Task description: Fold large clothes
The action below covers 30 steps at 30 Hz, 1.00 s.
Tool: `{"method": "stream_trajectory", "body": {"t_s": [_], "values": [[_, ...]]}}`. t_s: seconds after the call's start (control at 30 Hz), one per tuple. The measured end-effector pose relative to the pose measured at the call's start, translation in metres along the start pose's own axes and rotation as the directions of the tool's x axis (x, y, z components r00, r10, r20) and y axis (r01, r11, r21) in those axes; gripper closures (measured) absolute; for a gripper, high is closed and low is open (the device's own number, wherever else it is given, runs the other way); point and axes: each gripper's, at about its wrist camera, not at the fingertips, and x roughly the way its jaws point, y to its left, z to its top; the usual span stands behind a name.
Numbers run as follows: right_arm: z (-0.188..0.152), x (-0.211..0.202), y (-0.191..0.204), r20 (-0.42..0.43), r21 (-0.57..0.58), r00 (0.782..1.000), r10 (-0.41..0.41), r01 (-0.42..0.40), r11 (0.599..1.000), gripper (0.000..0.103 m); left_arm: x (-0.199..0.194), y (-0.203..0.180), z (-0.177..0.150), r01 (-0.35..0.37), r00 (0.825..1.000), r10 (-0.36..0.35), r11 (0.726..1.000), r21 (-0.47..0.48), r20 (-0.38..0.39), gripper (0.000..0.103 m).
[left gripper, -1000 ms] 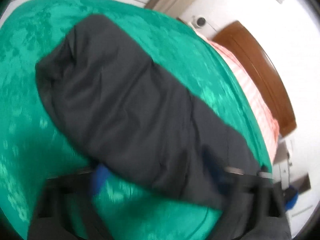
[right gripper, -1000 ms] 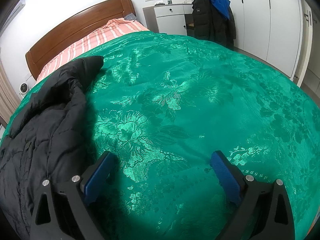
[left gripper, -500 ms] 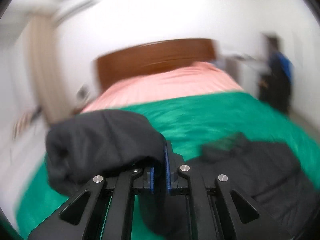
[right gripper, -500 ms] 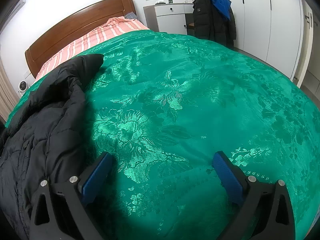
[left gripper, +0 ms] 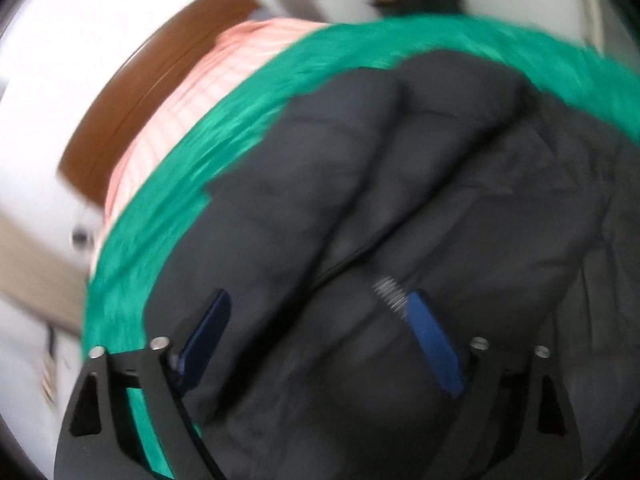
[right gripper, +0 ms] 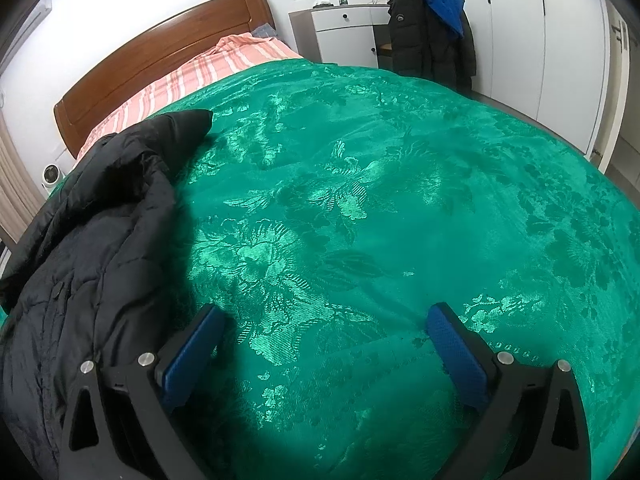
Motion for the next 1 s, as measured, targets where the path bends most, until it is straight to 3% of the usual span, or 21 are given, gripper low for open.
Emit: {"method": "stream_trajectory", "body": {"t_s": [0.1,0.2,0.3,0.33,0.53,0.6,0.7,0.83,1.0], "values": [[0.000,0.000,0.000,0.000,-0.001,1.000,-0.001,0.001,1.000,0.002,-0.027,0.063,-0.037,-0.020,0.999,0.026,0.977,-0.214,0.025,0.002],[0.000,0.000,0.000,0.000,-0.003,1.000,-0.006,0.006,1.000,0.002,-0.043,0.113,-0.083,-0.095,0.995,0.103,0.926,-0.365,0.002,0.001],[0.001,0.001,0.002,0.000,-0.007,1.000,-0.014,0.014,1.000,0.002,-0.032,0.153,-0.125,-0.190,0.981,0.176,0.848,-0.494,-0.075,0.001],[0.001,0.002,0.003,0.000,-0.009,1.000,-0.016,0.016,1.000,0.001,-0.027,0.167,-0.148,-0.218,0.976,0.182,0.810,-0.545,-0.120,0.001],[-0.001,0.003,0.005,0.009,-0.016,1.000,-0.024,0.024,1.000,0.001,0.005,0.180,-0.232,-0.287,0.958,0.188,0.647,-0.706,-0.217,0.001],[-0.002,0.002,0.006,0.011,-0.019,1.000,-0.028,0.028,0.999,0.001,0.020,0.179,-0.246,-0.277,0.961,0.165,0.628,-0.728,-0.223,0.001],[-0.003,0.003,0.007,0.014,-0.023,0.999,-0.033,0.033,0.999,0.001,0.033,0.161,-0.269,-0.272,0.961,0.132,0.622,-0.734,-0.245,0.001],[-0.004,0.003,0.008,0.016,-0.028,0.999,-0.038,0.039,0.999,0.001,0.031,0.167,-0.288,-0.188,0.982,0.084,0.560,-0.807,-0.171,0.000],[-0.003,0.004,0.009,0.015,-0.030,0.999,-0.040,0.040,0.999,0.000,0.029,0.161,-0.289,-0.188,0.982,0.090,0.565,-0.804,-0.166,0.000]]}}
